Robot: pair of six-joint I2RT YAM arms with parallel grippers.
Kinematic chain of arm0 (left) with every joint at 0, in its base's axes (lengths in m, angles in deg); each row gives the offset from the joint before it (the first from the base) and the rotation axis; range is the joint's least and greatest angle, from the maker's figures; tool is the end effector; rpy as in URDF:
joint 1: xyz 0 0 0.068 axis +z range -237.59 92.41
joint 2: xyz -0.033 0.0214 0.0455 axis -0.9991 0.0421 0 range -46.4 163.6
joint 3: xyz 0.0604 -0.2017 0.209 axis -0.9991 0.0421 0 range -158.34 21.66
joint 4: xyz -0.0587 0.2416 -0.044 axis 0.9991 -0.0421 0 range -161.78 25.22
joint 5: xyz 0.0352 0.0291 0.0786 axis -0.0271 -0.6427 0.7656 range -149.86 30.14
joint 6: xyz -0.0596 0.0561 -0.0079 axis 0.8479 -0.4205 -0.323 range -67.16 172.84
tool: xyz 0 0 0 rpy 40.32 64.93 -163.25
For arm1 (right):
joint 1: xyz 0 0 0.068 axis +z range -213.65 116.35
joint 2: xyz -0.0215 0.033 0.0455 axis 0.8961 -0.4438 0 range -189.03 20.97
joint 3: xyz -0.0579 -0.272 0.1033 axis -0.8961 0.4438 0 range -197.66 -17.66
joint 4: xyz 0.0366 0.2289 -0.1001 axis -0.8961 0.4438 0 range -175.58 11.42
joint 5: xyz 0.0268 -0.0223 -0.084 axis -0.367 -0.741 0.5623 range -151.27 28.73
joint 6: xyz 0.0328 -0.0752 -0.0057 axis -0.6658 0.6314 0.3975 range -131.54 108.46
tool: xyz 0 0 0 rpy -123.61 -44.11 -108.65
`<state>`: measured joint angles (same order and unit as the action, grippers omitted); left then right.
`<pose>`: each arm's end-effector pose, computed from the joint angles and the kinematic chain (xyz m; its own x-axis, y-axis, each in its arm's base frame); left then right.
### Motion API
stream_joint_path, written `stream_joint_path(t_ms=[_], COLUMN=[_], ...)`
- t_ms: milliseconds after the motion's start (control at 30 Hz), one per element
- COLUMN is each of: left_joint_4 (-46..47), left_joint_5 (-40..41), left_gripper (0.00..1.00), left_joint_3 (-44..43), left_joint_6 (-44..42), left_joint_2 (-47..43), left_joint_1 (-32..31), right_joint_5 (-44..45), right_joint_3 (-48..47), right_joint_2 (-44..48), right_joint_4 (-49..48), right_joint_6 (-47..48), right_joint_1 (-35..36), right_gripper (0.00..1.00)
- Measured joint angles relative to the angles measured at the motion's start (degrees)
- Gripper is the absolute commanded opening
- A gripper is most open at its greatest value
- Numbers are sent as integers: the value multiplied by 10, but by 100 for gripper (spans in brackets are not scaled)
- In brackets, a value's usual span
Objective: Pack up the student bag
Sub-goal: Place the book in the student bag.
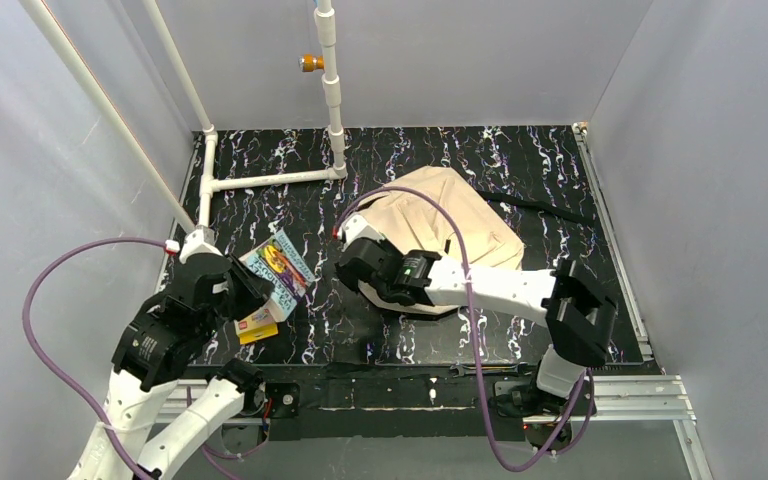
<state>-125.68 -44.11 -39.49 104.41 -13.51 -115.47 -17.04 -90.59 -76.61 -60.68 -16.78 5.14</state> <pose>0.0770 -0.0188 0.3575 -0.4906 -0.5934 -0.6382 -0.2192 0.7928 -0.5687 0.1835 0.3348 0.2606 -0.3202 -0.6444 -0.6944 -0.4770 0.7430 -0.4695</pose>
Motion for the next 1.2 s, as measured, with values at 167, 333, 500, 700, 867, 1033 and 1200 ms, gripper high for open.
stream_joint_path(t_ms=[167, 333, 500, 700, 867, 1033, 1200], left_joint_4=[40, 110, 209, 340, 490, 567, 619], left_joint_5=[-57, -131, -213, -281, -299, -287, -271], left_gripper=[0, 0, 0, 0, 0, 0, 0], left_joint_3=[8, 30, 81, 153, 234, 250, 235], left_joint_6=[3, 27, 73, 138, 203, 227, 235], left_joint_2=[10, 23, 62, 132, 187, 220, 260], left_joint_1=[0, 0, 0, 0, 0, 0, 0], right_joint_5=[-10, -39, -88, -137, -172, -195, -211], right_joint_3=[2, 20, 30, 34, 38, 55, 64], right_joint_2=[23, 56, 121, 182, 186, 186, 187], right_joint_4=[0, -7, -17, -47, -60, -70, -76], right_joint_6=[-7, -22, -56, -98, -114, -122, -130], right_joint_1=[-22, -44, -97, -147, -152, -155, -155], right_gripper=[1, 1, 1, 1, 1, 1, 1])
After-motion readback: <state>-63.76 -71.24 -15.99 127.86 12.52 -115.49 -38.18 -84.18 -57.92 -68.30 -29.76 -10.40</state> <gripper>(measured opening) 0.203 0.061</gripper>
